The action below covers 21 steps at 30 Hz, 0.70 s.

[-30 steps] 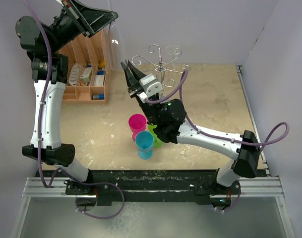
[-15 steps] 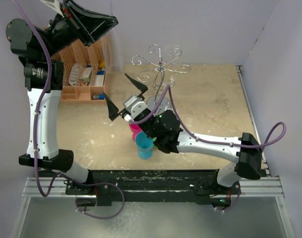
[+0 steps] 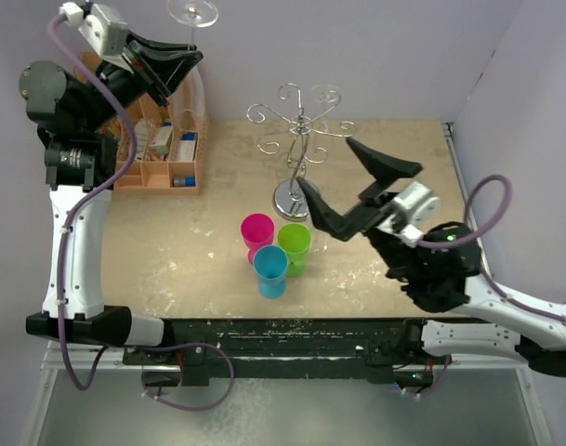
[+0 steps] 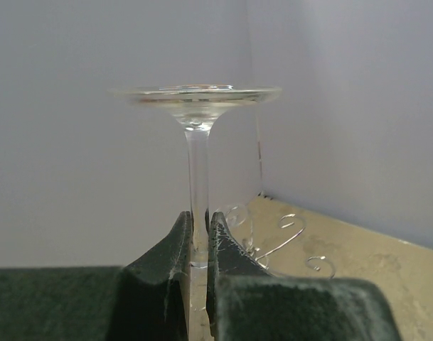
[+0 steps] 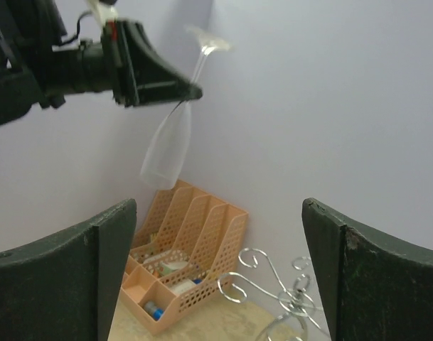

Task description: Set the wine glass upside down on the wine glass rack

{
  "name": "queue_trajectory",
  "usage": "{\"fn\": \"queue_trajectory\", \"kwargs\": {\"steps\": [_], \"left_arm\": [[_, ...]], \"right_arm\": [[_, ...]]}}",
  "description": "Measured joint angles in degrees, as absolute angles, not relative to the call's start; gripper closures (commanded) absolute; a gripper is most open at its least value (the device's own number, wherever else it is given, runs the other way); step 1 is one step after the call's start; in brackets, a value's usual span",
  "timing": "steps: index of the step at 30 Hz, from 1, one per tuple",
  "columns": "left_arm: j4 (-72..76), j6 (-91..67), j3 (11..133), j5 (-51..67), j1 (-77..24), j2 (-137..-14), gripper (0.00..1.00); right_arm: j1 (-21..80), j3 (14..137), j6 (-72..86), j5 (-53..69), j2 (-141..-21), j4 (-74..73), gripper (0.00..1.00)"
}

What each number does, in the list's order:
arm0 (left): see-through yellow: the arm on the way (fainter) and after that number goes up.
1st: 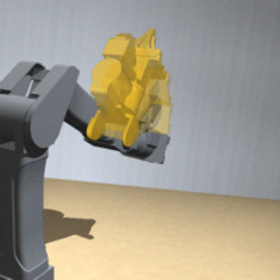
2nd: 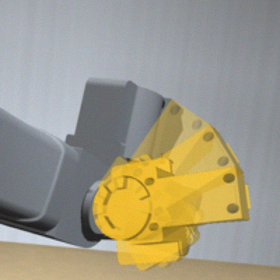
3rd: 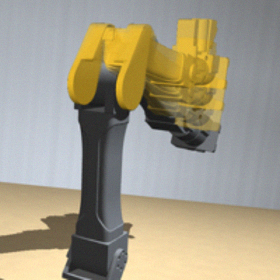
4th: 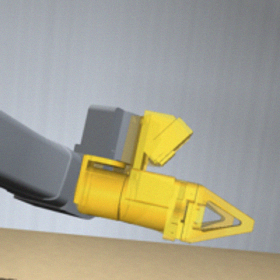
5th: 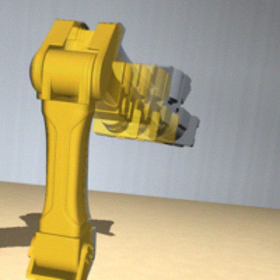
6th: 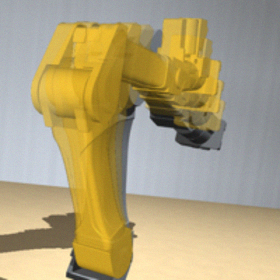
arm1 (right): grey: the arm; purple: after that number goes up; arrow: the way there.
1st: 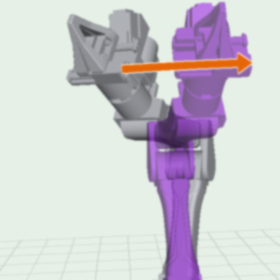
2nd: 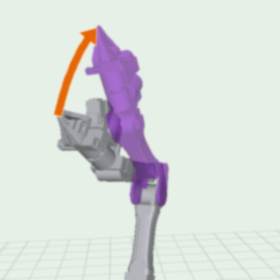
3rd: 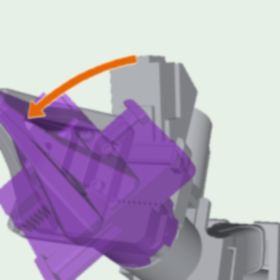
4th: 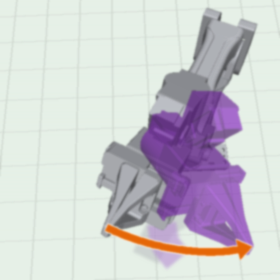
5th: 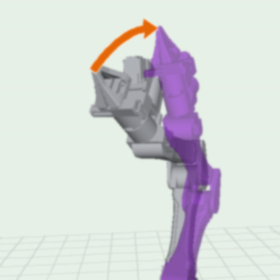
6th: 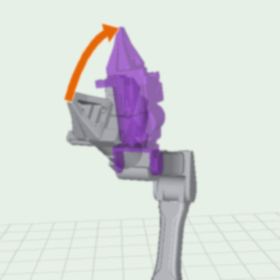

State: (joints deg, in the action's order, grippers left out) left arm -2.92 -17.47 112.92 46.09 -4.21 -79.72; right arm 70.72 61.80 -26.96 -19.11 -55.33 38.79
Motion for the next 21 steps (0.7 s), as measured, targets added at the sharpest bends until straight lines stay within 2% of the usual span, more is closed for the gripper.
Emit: {"fn": "queue_trajectory", "kwargs": {"steps": [5, 9, 21], "left_arm": [[2.7, -9.5, 103.2, 44.69, -2.92, -80.64, 1.0], [9.13, -5.78, 97.32, 44.62, -1.85, -83.59, 1.0], [24.08, -0.32, 93.43, 48.75, -1.76, -98.43, 1.0]], "right_arm": [[70.72, 63.09, -23.68, -22.31, -48.42, 28.4, 0.0], [70.72, 64.16, -20.78, -23.31, -47.46, 22.31, 0.0], [70.72, 65.65, -11.7, -26.37, -49.12, 13.56, 0.0]]}}
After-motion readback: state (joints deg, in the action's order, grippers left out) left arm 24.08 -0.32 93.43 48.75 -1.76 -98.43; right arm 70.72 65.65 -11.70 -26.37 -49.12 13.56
